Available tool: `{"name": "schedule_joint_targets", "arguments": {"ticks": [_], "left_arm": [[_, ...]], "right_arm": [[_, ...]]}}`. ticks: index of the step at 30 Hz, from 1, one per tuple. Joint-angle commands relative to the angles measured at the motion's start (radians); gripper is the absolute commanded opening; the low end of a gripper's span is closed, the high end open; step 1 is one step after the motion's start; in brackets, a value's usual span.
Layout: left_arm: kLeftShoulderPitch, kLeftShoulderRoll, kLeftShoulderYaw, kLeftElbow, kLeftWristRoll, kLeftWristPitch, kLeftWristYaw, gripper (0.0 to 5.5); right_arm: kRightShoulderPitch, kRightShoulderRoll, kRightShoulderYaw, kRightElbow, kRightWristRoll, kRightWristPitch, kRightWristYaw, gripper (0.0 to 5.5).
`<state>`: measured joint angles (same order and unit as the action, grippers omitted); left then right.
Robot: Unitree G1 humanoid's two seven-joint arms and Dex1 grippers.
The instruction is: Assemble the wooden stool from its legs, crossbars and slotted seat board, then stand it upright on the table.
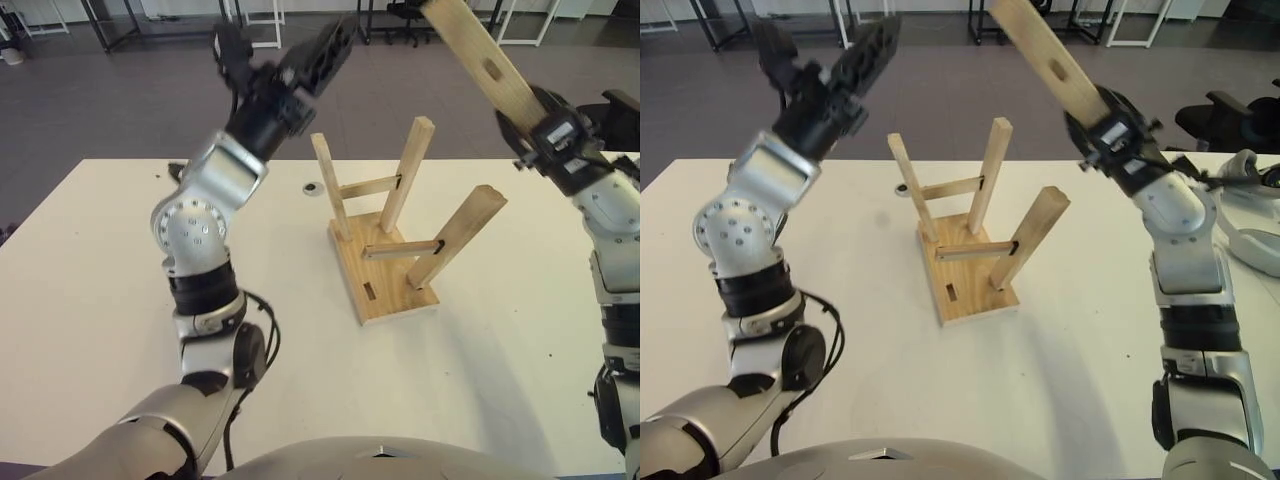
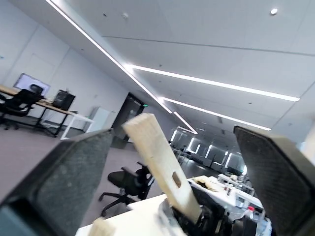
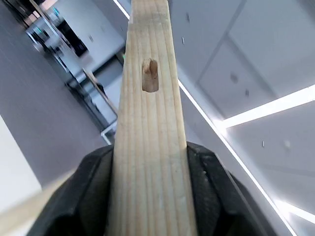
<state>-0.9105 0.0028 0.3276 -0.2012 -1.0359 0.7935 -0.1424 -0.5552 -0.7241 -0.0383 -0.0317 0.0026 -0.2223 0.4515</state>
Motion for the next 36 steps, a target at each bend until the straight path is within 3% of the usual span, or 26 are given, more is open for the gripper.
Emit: {"name": "schedule_joint_targets", "arguments": {"ticks": [1, 6, 22, 26, 27, 32, 36], "left_arm": [[-0.072, -0.002, -0.033, 0.032, -0.025, -0.006, 0.011, 4.51], [-0.077, 0.006, -0.033, 0.021, -0.048, -0.045, 0.010, 3.92], [-0.051, 0.055, -0.058, -0.023, -0.088, -0.085, 0.005, 1.04], [-0.042, 0.060, -0.061, -0.021, -0.087, -0.085, 0.012, 1.03], [-0.043, 0.061, -0.060, -0.023, -0.090, -0.085, 0.014, 1.03], [-0.046, 0.139, -0.024, -0.024, -0.081, -0.087, 0.012, 1.03], [0.037, 0.305, 0.062, -0.065, -0.143, -0.024, -0.012, 1.03]], "right_arm": [[-0.087, 0.086, 0.039, -0.136, 0.064, 0.002, 0.024, 2.07], [-0.058, 0.119, 0.052, -0.193, 0.097, 0.036, 0.066, 2.07], [-0.010, 0.163, -0.009, -0.278, 0.329, 0.263, 0.143, 2.07], [-0.010, 0.167, -0.009, -0.294, 0.325, 0.278, 0.146, 2.07], [-0.011, 0.168, -0.006, -0.294, 0.314, 0.280, 0.144, 2.44], [-0.008, 0.154, -0.001, -0.283, 0.265, 0.301, 0.135, 3.25], [-0.046, 0.141, -0.204, -0.211, 0.389, 0.413, 0.048, 3.28]]}}
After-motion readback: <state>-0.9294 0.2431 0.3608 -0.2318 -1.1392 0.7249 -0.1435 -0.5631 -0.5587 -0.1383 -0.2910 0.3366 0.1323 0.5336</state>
